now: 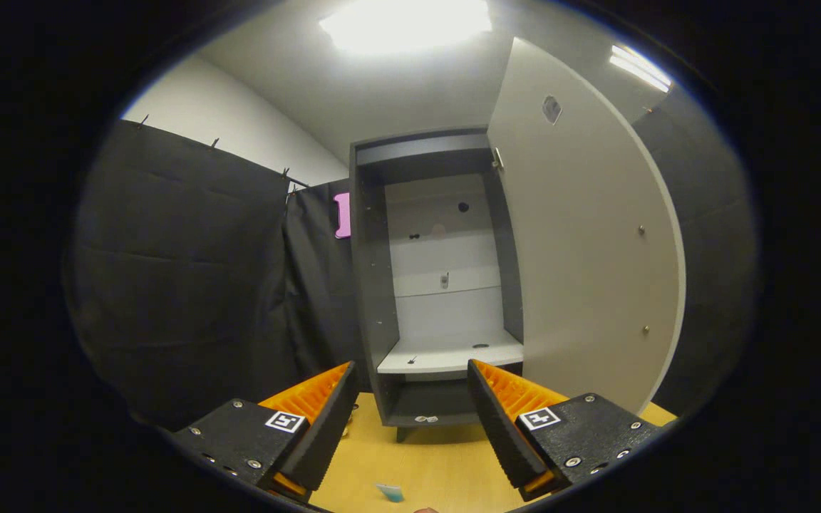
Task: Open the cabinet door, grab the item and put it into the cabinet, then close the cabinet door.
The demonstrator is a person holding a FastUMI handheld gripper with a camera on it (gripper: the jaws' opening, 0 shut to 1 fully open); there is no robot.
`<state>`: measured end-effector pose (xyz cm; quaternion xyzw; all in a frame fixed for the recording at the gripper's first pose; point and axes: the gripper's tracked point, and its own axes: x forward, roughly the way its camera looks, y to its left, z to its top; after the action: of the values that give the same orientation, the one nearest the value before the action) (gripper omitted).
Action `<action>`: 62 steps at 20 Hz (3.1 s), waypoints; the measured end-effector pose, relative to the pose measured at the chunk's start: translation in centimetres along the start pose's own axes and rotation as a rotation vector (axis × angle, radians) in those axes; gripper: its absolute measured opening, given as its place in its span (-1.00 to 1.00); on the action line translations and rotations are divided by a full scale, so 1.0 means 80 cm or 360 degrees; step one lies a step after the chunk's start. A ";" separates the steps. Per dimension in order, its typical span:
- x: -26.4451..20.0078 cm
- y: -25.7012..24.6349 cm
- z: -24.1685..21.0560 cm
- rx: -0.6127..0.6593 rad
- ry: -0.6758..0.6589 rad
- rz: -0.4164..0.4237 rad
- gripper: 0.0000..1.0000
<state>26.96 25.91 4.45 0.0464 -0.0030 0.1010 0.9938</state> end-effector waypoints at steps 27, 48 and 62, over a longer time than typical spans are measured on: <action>0.055 0.055 -0.429 -0.0001 0.0855 -0.0090 0.87; 0.099 0.028 -0.408 -0.0054 0.0966 -0.0108 0.00; 0.230 -0.037 -0.206 -0.0061 0.0624 -0.0139 0.00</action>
<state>45.50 28.24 -11.98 0.0069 0.1907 0.0647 0.9795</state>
